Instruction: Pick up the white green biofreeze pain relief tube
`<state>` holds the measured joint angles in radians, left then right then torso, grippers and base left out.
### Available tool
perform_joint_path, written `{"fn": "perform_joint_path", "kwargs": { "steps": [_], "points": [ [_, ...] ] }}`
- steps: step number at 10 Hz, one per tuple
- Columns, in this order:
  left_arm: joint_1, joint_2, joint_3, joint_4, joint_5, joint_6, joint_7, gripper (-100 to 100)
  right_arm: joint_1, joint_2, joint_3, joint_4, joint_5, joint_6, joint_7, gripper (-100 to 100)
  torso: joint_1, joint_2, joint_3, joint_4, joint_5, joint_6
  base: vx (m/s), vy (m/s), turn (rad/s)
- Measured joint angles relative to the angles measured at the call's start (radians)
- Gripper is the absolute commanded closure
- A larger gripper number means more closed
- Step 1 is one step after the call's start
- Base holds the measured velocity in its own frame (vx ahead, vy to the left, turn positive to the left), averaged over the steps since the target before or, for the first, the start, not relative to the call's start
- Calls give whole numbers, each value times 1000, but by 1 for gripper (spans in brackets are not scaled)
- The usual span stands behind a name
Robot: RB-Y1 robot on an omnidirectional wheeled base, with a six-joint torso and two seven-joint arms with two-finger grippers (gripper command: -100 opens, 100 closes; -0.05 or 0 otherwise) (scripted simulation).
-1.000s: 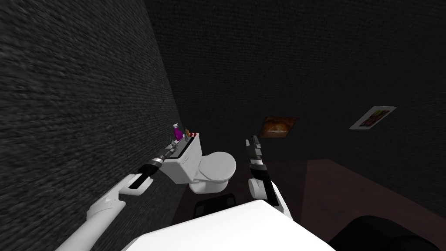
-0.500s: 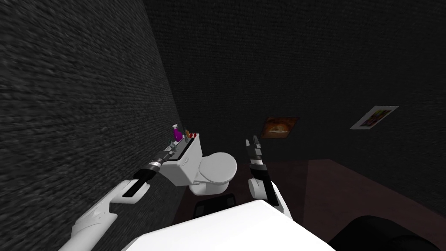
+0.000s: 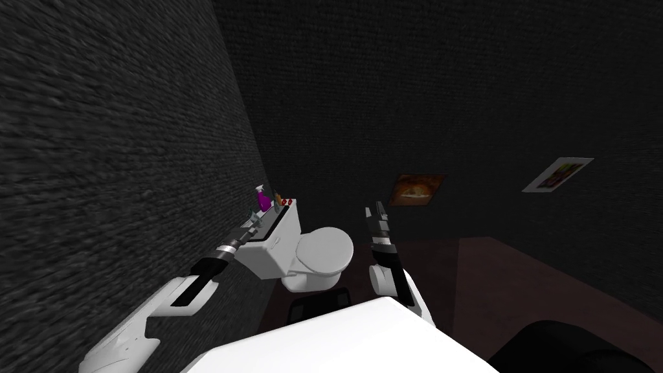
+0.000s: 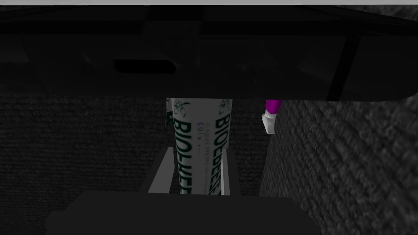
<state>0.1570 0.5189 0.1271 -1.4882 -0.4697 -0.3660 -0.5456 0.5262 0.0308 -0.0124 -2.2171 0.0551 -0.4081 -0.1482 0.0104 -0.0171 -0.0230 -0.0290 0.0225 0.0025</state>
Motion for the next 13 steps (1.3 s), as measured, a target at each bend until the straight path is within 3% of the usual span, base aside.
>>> {"fn": "perform_joint_path", "kwargs": {
  "steps": [2,6,8,12,13],
  "points": [
    [55,-23,15,-52,-19,22,6,100,0,0,0,0,0,0,0,0,3,-3,-2,-1,1,-1,51,27,-5],
    [154,-35,32,-182,-37,64,26,100,0,0,0,0,0,0,0,0,2,-1,0,0,0,-1,34,23,-10],
    [178,-46,33,-235,-43,67,22,100,0,0,0,0,0,0,0,0,-1,0,0,1,-1,0,33,21,-20],
    [275,-62,55,-348,-61,96,37,100,0,0,0,0,0,0,0,0,-2,2,1,1,-1,0,24,14,-2],
    [275,-62,55,-352,-61,96,37,0,0,0,0,0,0,0,0,0,-2,2,1,1,-1,0,0,0,0]
  ]
}}
